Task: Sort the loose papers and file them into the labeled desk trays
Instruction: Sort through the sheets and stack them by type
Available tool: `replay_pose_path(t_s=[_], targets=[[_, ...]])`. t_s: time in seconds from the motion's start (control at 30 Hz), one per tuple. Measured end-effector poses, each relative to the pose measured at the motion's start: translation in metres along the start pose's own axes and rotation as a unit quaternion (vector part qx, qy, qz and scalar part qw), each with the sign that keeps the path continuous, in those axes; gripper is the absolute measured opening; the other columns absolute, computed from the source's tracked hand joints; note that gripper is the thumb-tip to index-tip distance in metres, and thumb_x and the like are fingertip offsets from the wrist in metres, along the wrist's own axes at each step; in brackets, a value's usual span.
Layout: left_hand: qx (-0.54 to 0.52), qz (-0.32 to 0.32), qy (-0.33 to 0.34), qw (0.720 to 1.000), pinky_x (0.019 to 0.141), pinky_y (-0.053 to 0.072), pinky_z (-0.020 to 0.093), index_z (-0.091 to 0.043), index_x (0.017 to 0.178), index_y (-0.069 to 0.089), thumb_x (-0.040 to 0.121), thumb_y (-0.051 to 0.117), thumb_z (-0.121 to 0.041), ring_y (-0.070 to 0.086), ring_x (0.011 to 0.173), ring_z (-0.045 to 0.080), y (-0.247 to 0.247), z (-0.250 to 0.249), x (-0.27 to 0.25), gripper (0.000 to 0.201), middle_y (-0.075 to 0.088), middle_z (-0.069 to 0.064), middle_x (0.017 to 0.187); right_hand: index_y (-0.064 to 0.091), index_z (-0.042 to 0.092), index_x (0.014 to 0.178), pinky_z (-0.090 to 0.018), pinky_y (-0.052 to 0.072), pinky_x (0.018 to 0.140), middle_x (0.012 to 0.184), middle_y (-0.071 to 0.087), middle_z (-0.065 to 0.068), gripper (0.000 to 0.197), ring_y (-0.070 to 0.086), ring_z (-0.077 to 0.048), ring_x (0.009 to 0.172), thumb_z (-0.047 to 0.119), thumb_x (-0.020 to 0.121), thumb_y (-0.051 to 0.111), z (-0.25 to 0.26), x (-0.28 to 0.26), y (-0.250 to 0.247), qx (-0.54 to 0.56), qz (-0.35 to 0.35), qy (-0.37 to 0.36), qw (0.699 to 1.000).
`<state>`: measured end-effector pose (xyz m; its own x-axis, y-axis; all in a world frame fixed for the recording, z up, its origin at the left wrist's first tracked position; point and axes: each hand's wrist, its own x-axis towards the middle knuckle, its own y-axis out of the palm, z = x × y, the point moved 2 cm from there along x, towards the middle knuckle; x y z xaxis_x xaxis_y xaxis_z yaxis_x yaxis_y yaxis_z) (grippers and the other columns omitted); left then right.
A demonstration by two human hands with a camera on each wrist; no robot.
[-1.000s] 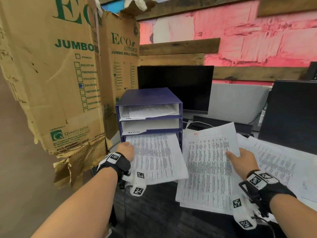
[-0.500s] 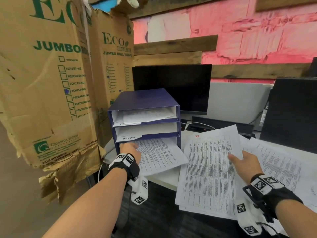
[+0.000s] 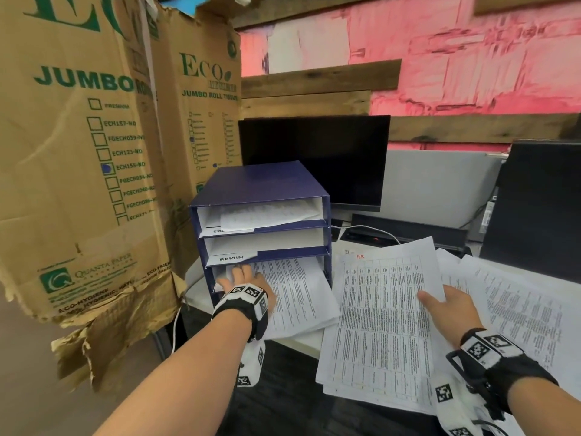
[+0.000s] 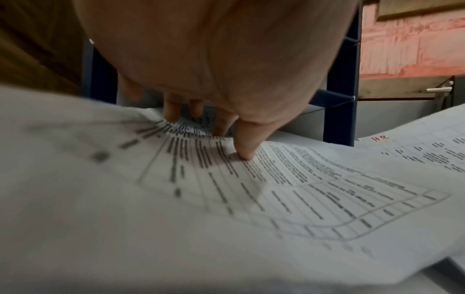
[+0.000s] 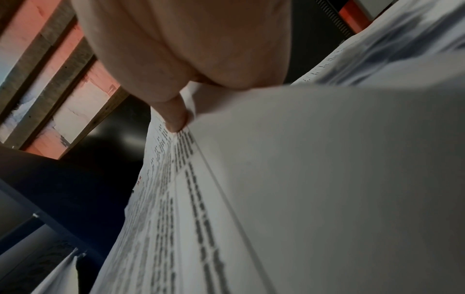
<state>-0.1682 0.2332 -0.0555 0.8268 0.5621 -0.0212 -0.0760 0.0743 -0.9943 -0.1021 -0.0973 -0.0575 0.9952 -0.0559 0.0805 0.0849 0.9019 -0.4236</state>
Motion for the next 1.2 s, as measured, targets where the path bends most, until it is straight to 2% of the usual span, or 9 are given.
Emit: replay_pose_path(t_s=[0.07,0.13,0.23,0.33,0.43,0.57,0.67,0.97,1.2], targets=[[-0.02,0.003,0.028,0.999,0.11,0.021,0.056,-0.022,0.141,0.036,0.089,0.046,-0.037,0.025,0.135,0.03,-0.003,-0.001,0.001,0.055,0.03,0.007,0.144,0.061,0.0,0.12,-0.033,0.042,0.084,0.117,0.065,-0.016,0.031,0.06,-0.03,0.102,0.015,0.093,0.056,-0.002,-0.001,-0.001,0.0,0.001,0.003,1.0],[-0.07,0.054,0.047,0.995,0.113,0.017,0.057,-0.023,0.149,0.021,0.087,0.041,-0.06,0.018,0.142,0.032,-0.005,-0.001,0.003,0.075,0.018,0.008,0.155,0.061,-0.001,0.12,-0.032,0.042,0.084,0.117,0.065,-0.016,0.031,0.059,-0.028,0.097,0.015,0.094,0.056,-0.003,-0.001,-0.003,-0.006,0.003,0.0,1.0],[-0.087,0.13,0.064,0.986,0.115,0.012,0.059,-0.028,0.152,0.0,0.057,0.044,-0.091,0.002,0.146,0.035,0.001,-0.003,0.005,0.122,0.0,0.009,0.16,0.06,-0.001,0.12,-0.03,0.042,0.082,0.117,0.065,-0.017,0.031,0.056,-0.025,0.091,0.015,0.094,0.056,-0.002,-0.001,-0.004,-0.009,0.005,-0.004,1.0],[-0.038,0.125,0.112,0.985,0.113,0.012,0.063,-0.031,0.15,-0.002,0.045,0.065,-0.085,0.001,0.145,0.036,0.005,-0.003,0.003,0.136,-0.001,0.01,0.159,0.06,0.0,0.12,-0.031,0.042,0.082,0.116,0.065,-0.017,0.031,0.058,-0.027,0.094,0.015,0.094,0.056,-0.001,-0.001,-0.004,-0.008,0.007,-0.005,1.0],[-0.019,0.08,0.138,0.987,0.111,0.012,0.064,-0.033,0.15,0.008,0.058,0.069,-0.072,0.012,0.144,0.033,-0.001,-0.002,0.003,0.116,0.011,0.005,0.158,0.059,-0.001,0.121,-0.032,0.043,0.082,0.116,0.065,-0.017,0.032,0.06,-0.03,0.099,0.016,0.094,0.056,0.0,0.0,-0.006,-0.012,0.008,-0.004,1.0],[-0.048,0.06,0.148,0.986,0.106,0.03,0.057,-0.031,0.128,0.047,0.076,0.047,-0.065,0.046,0.124,0.029,-0.009,0.003,0.012,0.062,0.048,-0.001,0.136,0.06,-0.001,0.121,-0.034,0.043,0.083,0.116,0.065,-0.018,0.032,0.059,-0.029,0.094,0.016,0.093,0.056,0.001,0.001,-0.007,-0.01,0.003,-0.005,1.0],[-0.057,0.049,0.121,0.99,0.103,0.032,0.055,-0.031,0.129,0.048,0.092,0.041,-0.031,0.048,0.121,0.027,-0.005,0.004,0.014,0.038,0.05,-0.002,0.135,0.061,0.0,0.119,-0.032,0.043,0.081,0.114,0.066,-0.017,0.031,0.056,-0.024,0.088,0.016,0.093,0.056,0.002,0.001,-0.006,-0.003,0.001,-0.013,1.0],[-0.086,0.022,0.11,0.99,0.102,0.038,0.057,-0.014,0.128,0.043,0.089,0.052,-0.004,0.041,0.126,0.035,0.0,-0.015,0.017,0.041,0.041,0.012,0.135,0.061,0.002,0.119,-0.031,0.042,0.082,0.112,0.066,-0.014,0.031,0.056,-0.022,0.088,0.019,0.093,0.056,0.003,0.003,-0.014,0.016,0.0,-0.019,1.0],[-0.065,0.052,0.067,0.994,0.107,0.03,0.058,-0.014,0.144,0.024,0.086,0.051,-0.019,0.027,0.136,0.039,0.006,-0.026,0.017,0.064,0.03,0.011,0.148,0.061,0.002,0.117,-0.032,0.043,0.082,0.11,0.066,-0.014,0.029,0.057,-0.023,0.088,0.018,0.093,0.057,-0.002,0.004,-0.021,0.035,-0.003,-0.02,0.999]])
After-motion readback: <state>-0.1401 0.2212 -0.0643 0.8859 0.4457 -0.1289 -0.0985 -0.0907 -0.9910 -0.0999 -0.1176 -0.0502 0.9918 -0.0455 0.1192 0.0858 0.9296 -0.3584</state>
